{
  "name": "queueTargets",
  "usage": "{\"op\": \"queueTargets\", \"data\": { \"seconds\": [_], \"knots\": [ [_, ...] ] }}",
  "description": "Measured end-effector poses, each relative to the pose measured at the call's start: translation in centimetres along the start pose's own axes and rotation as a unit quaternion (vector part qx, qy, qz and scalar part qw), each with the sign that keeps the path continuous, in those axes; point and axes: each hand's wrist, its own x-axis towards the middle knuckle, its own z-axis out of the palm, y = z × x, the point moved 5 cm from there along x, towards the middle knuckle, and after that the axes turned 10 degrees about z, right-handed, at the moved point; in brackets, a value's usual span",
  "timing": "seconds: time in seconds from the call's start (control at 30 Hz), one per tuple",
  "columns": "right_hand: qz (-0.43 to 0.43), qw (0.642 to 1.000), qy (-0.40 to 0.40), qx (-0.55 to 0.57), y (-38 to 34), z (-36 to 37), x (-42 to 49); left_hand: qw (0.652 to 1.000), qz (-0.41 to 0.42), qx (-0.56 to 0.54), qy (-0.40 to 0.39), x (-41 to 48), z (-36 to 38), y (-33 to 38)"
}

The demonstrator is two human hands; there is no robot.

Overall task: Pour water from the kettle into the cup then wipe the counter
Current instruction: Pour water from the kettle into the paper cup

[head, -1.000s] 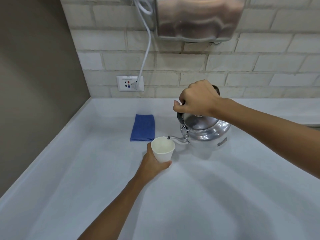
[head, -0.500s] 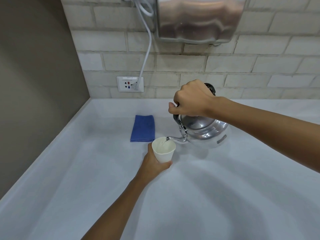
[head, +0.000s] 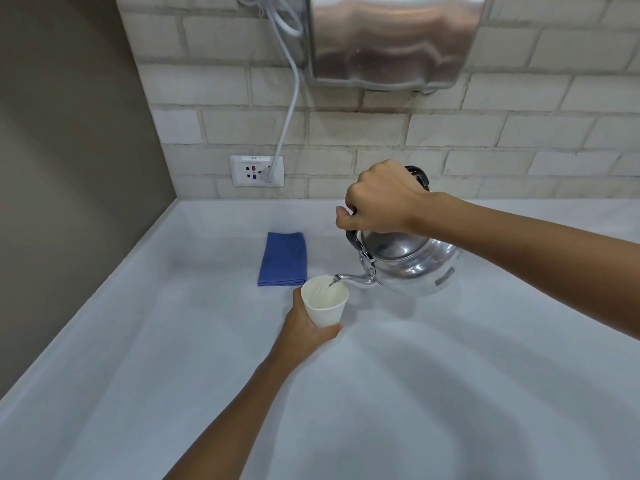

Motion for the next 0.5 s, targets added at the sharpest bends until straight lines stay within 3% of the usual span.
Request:
{"op": "queueTargets", "data": {
  "seconds": [0.5],
  "knots": [
    [-0.009,1.0,-0.002,-0.009,0.08,-0.15,0.07,1.0,-0.001,-0.001,0.002,-0.06,-0.06,0.42]
  ]
}}
